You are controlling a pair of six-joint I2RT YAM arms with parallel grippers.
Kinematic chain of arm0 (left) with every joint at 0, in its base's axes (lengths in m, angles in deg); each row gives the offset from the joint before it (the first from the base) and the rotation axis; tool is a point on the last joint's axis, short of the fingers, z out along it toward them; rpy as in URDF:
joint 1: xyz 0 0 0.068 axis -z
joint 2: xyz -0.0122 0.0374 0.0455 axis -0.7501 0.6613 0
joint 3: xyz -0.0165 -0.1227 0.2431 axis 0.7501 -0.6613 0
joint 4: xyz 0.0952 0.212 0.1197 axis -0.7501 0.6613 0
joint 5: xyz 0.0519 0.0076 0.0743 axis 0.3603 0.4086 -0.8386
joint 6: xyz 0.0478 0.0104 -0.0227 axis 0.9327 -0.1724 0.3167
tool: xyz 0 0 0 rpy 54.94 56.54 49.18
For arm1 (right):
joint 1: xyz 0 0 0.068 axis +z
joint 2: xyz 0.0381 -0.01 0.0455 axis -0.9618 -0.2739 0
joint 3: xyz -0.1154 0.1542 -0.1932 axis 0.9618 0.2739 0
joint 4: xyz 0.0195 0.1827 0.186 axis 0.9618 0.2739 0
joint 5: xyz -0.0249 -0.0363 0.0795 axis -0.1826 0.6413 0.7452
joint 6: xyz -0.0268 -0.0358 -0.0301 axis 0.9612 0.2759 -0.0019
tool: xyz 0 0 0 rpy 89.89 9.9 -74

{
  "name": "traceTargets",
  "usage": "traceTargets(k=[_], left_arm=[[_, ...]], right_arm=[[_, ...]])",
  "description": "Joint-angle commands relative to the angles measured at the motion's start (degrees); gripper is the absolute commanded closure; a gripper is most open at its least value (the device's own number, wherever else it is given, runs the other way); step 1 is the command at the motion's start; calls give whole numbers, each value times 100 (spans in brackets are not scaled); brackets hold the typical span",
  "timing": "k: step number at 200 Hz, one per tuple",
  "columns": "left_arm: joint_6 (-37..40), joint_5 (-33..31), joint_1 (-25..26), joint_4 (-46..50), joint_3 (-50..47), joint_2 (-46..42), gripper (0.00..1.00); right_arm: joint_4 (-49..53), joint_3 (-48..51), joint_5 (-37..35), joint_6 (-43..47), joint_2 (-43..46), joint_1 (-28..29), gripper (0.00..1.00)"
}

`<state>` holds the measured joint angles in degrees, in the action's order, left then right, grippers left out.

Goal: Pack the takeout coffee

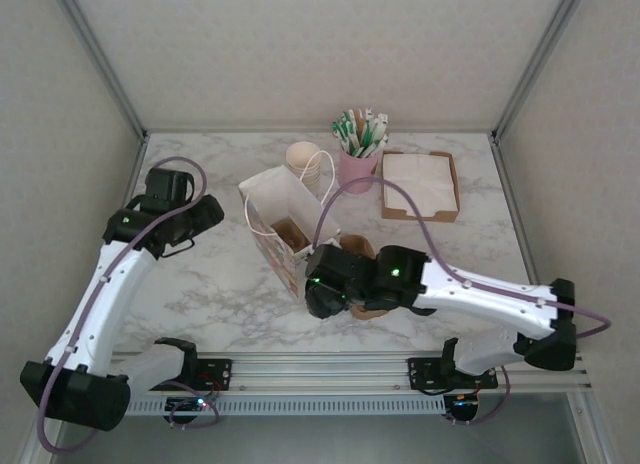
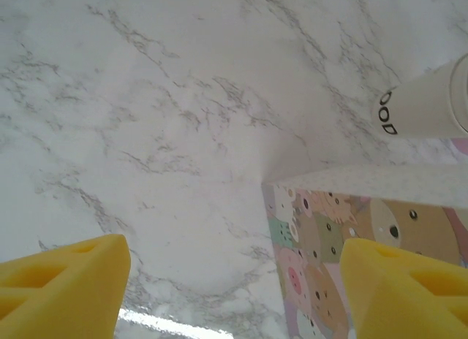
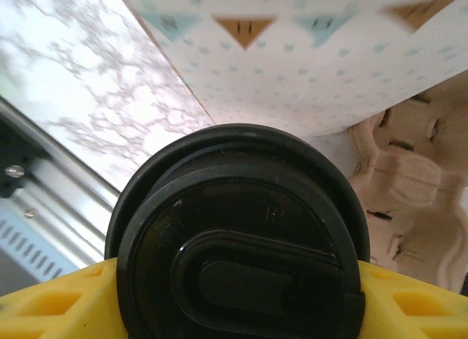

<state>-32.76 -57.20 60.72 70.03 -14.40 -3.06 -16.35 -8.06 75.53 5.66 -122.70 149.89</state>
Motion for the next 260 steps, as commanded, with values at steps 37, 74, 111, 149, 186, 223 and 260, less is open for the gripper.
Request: traceTargets(k=[37,74,111,149,186,223,260], left_arm=[[-163,-150,-227,-609,538,896,25],[-192,217,-232,-1107,761,1634,25],[-119,741,-232,-1573,868,2200,28],[-85,1438,-193,-1971,567,2176,26],[-90,1827,-89,-2209,61,1889,24],[-127,1906,61,-2196,-296,1548,24],[-137,1868,133,-2051,-537,1216,23]], right_arm=[[1066,-1562,-68,423,484,75,36],[1359,-2648,-505,676,256,72,36],[1520,-3873,-1098,1085,-403,64,36],[1917,-5166,-1280,1356,-1559,-437,35],[2191,-6238,-859,1585,-2733,-1086,36],[2281,-6758,-313,1737,-3513,-1469,37],[2318,-6720,73,1811,-3815,-1639,37]])
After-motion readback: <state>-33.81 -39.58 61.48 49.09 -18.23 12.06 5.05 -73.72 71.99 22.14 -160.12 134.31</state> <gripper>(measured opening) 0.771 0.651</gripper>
